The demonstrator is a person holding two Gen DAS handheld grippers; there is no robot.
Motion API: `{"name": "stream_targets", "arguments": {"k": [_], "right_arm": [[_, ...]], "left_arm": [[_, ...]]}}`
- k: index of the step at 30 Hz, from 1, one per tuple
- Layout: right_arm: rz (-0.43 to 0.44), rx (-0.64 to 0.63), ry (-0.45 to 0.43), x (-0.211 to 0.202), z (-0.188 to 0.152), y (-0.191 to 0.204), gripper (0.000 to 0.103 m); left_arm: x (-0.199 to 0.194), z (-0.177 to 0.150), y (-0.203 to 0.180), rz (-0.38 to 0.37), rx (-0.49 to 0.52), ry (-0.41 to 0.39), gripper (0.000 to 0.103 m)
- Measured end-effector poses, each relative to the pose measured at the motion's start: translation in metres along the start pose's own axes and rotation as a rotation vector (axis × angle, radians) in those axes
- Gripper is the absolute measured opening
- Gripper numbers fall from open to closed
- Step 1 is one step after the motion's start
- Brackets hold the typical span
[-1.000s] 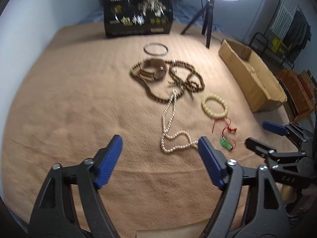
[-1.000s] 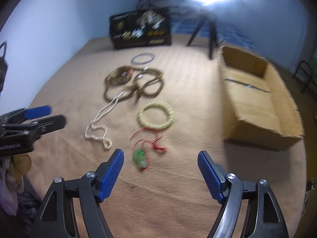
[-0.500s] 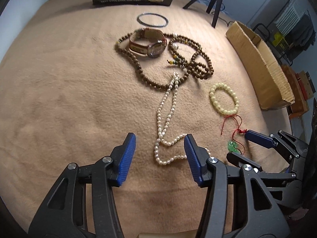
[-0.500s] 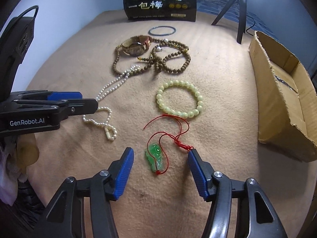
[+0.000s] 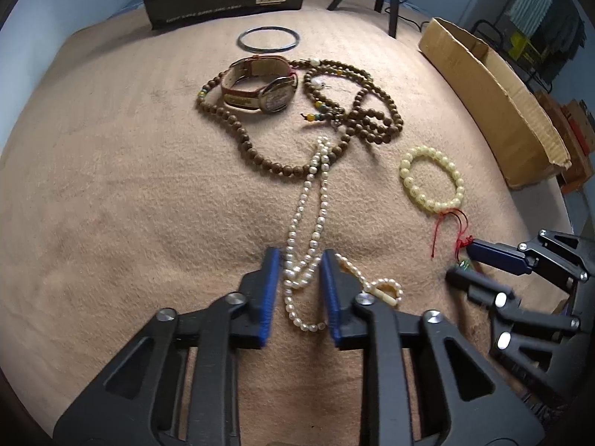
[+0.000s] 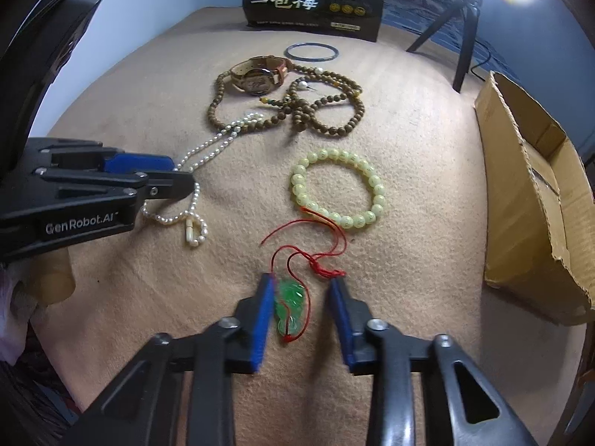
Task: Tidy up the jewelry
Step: 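Close the left tool on the white pearl necklace while the right tool grasps the green jade pendant, then carry the necklace and pendant into the cardboard box while both tools open to release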
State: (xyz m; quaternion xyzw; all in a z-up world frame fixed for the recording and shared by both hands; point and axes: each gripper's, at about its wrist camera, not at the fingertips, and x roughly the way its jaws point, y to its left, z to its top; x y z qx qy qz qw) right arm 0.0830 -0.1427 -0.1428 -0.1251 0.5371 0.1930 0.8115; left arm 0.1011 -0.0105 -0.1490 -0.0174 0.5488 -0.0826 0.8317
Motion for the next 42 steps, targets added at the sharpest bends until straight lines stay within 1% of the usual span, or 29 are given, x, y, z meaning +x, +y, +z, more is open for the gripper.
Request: {"name": "stream_targets", "arguments": {"k": [1, 3, 6, 8, 11, 15, 20, 23, 27, 36, 42], "right_arm": [[0.008, 0.010, 0.000, 0.000, 0.000, -0.002, 0.016], [0.017, 0.024, -0.001, -0.001, 0.001, -0.004, 0.016], [0.022, 0.032, -0.007, -0.004, 0.000, -0.006, 0.016], [0.024, 0.040, -0.018, -0.008, 0.001, -0.009, 0.016], [0.034, 0.063, -0.046, -0.020, 0.002, -0.013, 0.016], [0.025, 0.079, -0.091, -0.034, 0.004, -0.016, 0.016], [0.016, 0.110, -0.143, -0.049, 0.006, -0.023, 0.016], [0.014, 0.139, -0.182, -0.060, 0.009, -0.031, 0.016], [0.001, 0.158, -0.224, -0.072, 0.012, -0.040, 0.016], [-0.039, 0.210, -0.319, -0.098, 0.018, -0.064, 0.016], [-0.073, 0.293, -0.377, -0.115, 0.016, -0.094, 0.016]], "left_arm": [[0.000, 0.000, 0.000, -0.004, 0.000, 0.002, 0.013], [0.000, 0.000, 0.001, -0.016, -0.010, 0.005, 0.008], [-0.003, 0.003, 0.007, -0.046, -0.048, 0.007, 0.006], [-0.008, 0.003, 0.008, -0.055, -0.056, -0.001, 0.005], [-0.019, 0.003, 0.008, -0.067, -0.059, -0.026, 0.005], [-0.035, 0.004, 0.009, -0.088, -0.071, -0.064, 0.005], [-0.051, 0.012, 0.019, -0.124, -0.125, -0.090, 0.004], [-0.062, 0.017, 0.021, -0.130, -0.136, -0.124, 0.004], [-0.076, 0.025, 0.020, -0.155, -0.150, -0.155, 0.004], [-0.104, 0.045, -0.006, -0.209, -0.121, -0.216, 0.004], [-0.115, 0.068, -0.034, -0.230, -0.070, -0.253, 0.004]]}}
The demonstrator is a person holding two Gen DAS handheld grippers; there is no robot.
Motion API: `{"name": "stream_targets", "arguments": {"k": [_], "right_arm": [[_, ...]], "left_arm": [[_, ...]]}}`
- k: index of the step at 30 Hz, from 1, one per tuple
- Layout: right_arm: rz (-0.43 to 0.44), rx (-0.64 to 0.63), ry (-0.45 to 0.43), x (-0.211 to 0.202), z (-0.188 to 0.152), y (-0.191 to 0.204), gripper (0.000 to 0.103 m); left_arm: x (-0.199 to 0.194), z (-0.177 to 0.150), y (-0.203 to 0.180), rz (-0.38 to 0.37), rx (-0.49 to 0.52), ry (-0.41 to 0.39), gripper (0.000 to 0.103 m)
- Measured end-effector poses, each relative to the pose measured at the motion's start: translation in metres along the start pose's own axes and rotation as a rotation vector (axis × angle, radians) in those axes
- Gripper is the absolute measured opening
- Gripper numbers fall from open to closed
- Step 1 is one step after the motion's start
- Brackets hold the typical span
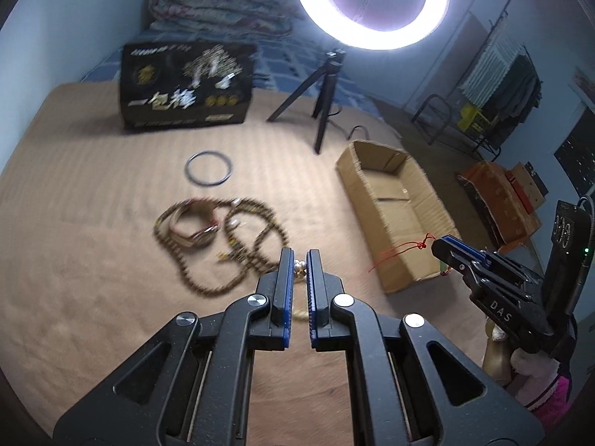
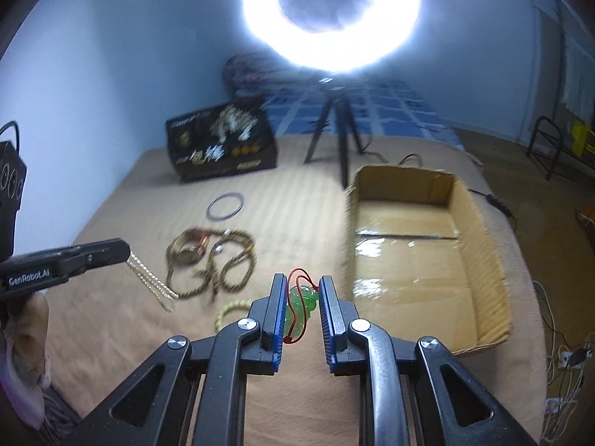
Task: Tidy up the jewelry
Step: 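Carry the necklace and pendant into the cardboard box while both tools open to release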
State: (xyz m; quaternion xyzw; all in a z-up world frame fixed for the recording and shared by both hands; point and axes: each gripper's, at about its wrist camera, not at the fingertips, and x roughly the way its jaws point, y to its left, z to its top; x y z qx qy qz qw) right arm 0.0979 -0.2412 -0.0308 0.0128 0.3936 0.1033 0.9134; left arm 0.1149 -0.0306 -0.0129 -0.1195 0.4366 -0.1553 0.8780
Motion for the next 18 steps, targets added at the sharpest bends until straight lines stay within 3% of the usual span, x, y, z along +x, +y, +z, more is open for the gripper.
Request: {"name": "stream_targets", "arguments": {"k": [11, 18], "right_arm": [[-0.091, 0.111, -0.065, -0.013, 0.016, -0.063, 0.016], [-0.139, 0.148, -0.040, -0.003, 0.017, -0.094, 0.016]], "left_arm": [[0.020, 0.043, -0.078, -0.098, 0.091, -0.034, 0.004], [0.053, 0.065, -0.125, -0.150, 0.142, -0.028, 0.004]]}}
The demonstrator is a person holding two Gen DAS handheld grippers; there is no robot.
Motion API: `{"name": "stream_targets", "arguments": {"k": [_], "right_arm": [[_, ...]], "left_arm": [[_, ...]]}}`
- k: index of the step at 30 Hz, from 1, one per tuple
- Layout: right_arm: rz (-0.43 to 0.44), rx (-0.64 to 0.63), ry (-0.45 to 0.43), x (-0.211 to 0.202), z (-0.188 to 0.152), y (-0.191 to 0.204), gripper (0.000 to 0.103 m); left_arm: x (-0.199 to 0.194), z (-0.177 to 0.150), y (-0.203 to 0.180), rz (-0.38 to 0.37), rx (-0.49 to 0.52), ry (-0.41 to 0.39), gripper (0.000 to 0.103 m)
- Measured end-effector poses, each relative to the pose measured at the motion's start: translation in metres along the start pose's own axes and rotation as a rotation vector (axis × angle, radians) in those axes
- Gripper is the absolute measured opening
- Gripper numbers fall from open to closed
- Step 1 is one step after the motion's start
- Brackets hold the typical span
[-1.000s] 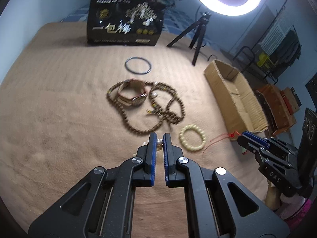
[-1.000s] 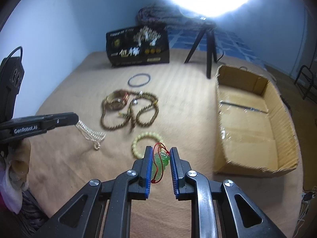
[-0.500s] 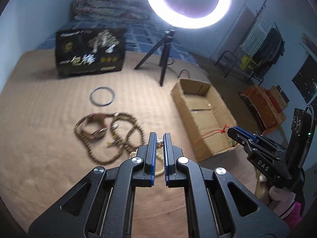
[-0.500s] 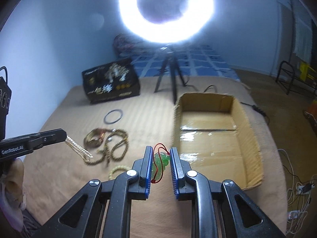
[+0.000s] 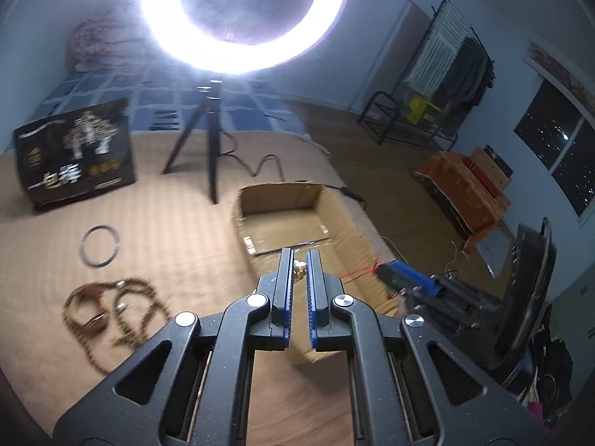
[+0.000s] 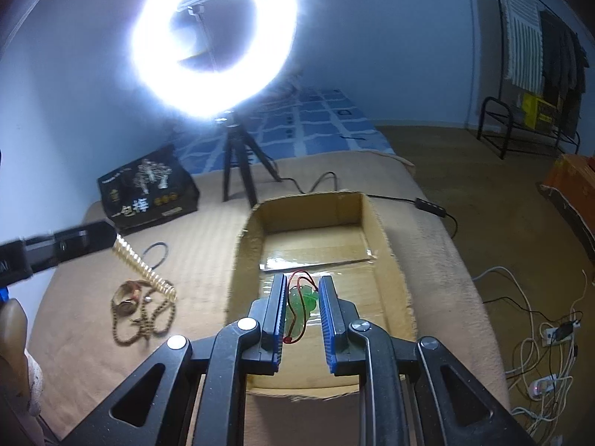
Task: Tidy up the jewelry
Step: 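Carry the necklace and pendant into the cardboard box while both tools open to release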
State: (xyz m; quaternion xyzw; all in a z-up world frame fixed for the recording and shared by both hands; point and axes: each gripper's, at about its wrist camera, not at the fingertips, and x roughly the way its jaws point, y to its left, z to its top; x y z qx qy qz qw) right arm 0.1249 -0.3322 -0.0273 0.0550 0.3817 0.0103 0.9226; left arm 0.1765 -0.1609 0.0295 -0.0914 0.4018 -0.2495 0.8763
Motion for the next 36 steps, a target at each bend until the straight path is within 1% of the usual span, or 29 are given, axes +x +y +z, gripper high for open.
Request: {"name": "stream_targets", "arguments": {"k": [6, 10, 14, 19, 23, 24, 25, 26, 27, 28, 30, 36], "right_arm": [[-0.031, 0.044, 0.037, 0.019, 0.000, -0.024, 0.016], [-0.044, 0.059, 0.078, 0.034, -0.004, -0.035, 0.016], [-0.056, 0.080, 0.112, 0.045, -0.009, -0.044, 0.016], [-0.075, 0.095, 0.128, 0.051, -0.011, -0.054, 0.016], [-0.073, 0.099, 0.142, 0.055, -0.012, -0.057, 0.017], [-0.074, 0.101, 0.143, 0.056, -0.012, -0.058, 0.022], [-0.074, 0.102, 0.141, 0.055, -0.012, -0.058, 0.030], [-0.073, 0.103, 0.137, 0.054, -0.011, -0.058, 0.032], [-0.075, 0.104, 0.135, 0.054, -0.010, -0.057, 0.038], [-0.079, 0.106, 0.133, 0.053, -0.009, -0.057, 0.046], [-0.083, 0.111, 0.117, 0.048, -0.008, -0.057, 0.056], [-0.081, 0.139, 0.095, 0.039, -0.005, -0.059, 0.057]], "left_arm": [[0.045, 0.009, -0.017, -0.026, 0.017, 0.046, 0.004], [0.079, 0.005, -0.020, -0.005, 0.028, 0.095, 0.004], [0.107, -0.005, -0.013, 0.024, 0.009, 0.147, 0.004], [0.127, -0.016, -0.006, 0.049, 0.009, 0.190, 0.004], [0.133, -0.018, -0.006, 0.060, 0.010, 0.205, 0.004], [0.134, -0.018, -0.006, 0.062, 0.011, 0.205, 0.005], [0.133, -0.019, -0.005, 0.067, 0.013, 0.206, 0.005], [0.133, -0.019, -0.005, 0.071, 0.014, 0.208, 0.005], [0.134, -0.019, -0.004, 0.075, 0.016, 0.210, 0.012], [0.132, -0.019, -0.004, 0.080, 0.020, 0.209, 0.024], [0.128, -0.019, -0.005, 0.093, 0.032, 0.194, 0.034], [0.115, -0.018, -0.003, 0.115, 0.047, 0.178, 0.034]]}}
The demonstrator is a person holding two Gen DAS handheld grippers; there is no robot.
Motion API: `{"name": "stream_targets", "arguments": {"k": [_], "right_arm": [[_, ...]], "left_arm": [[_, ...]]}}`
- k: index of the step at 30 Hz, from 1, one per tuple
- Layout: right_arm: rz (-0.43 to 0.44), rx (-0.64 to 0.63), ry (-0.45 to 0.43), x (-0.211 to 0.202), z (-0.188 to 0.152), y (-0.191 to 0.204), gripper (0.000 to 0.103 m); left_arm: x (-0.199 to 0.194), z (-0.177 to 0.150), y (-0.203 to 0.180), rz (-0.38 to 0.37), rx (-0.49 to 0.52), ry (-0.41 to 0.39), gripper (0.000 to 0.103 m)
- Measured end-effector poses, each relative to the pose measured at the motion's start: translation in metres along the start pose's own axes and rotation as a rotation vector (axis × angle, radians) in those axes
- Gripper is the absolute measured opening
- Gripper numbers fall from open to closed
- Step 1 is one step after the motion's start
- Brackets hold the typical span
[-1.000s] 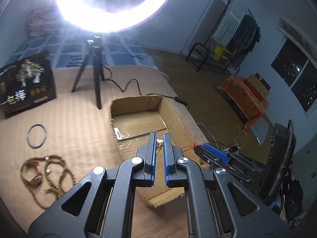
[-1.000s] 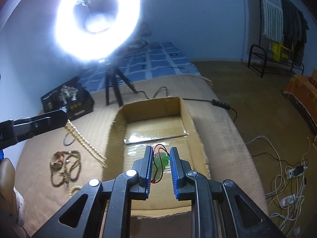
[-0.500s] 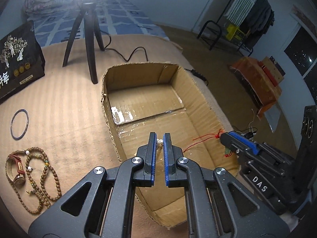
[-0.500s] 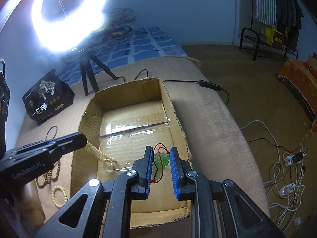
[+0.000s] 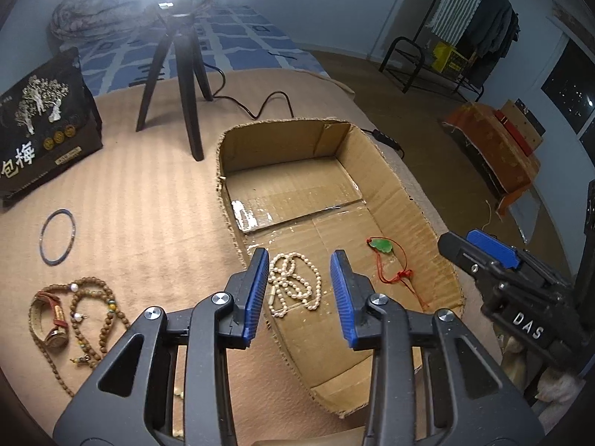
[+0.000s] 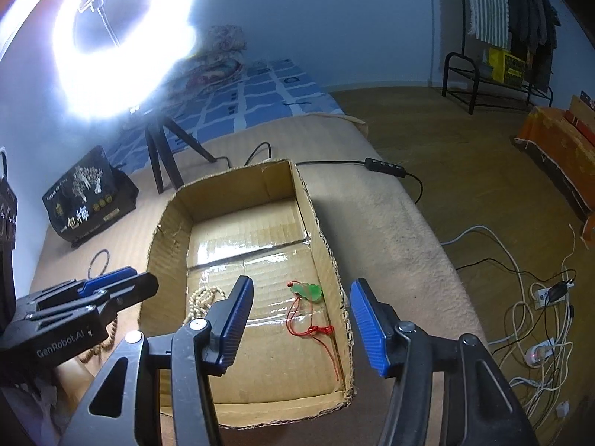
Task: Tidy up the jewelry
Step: 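Carry the necklace and pendant into the cardboard box while both tools open to release, then move both tools back to the red-strap watch and wooden bead strand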
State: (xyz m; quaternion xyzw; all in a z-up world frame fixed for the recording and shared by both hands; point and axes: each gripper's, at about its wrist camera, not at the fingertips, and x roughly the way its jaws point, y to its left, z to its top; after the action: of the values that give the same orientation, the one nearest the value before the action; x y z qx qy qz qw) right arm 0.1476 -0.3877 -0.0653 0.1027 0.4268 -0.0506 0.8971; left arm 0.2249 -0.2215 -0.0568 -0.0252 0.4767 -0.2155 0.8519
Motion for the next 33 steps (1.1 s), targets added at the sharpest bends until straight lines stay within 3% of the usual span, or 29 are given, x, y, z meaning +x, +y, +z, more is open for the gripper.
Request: {"name": "stream_targets", "arguments": {"k": [16, 22, 33], "right_arm": [[0.027, -0.030, -0.050, -0.025, -0.002, 0.030, 0.063], [0.073, -0.051, -0.057, -0.031, -0.006, 0.053, 0.064], [0.180, -0.127, -0.023, -0.024, -0.021, 0.118, 0.064]], "left_arm": [[-0.062, -0.022, 0.043, 0.071, -0.034, -0.079, 0.034], [-0.092, -0.036, 0.082, 0.147, -0.035, -0.080, 0.034], [-0.124, -0.064, 0.176, 0.216, -0.167, -0.079, 0.034]]}}
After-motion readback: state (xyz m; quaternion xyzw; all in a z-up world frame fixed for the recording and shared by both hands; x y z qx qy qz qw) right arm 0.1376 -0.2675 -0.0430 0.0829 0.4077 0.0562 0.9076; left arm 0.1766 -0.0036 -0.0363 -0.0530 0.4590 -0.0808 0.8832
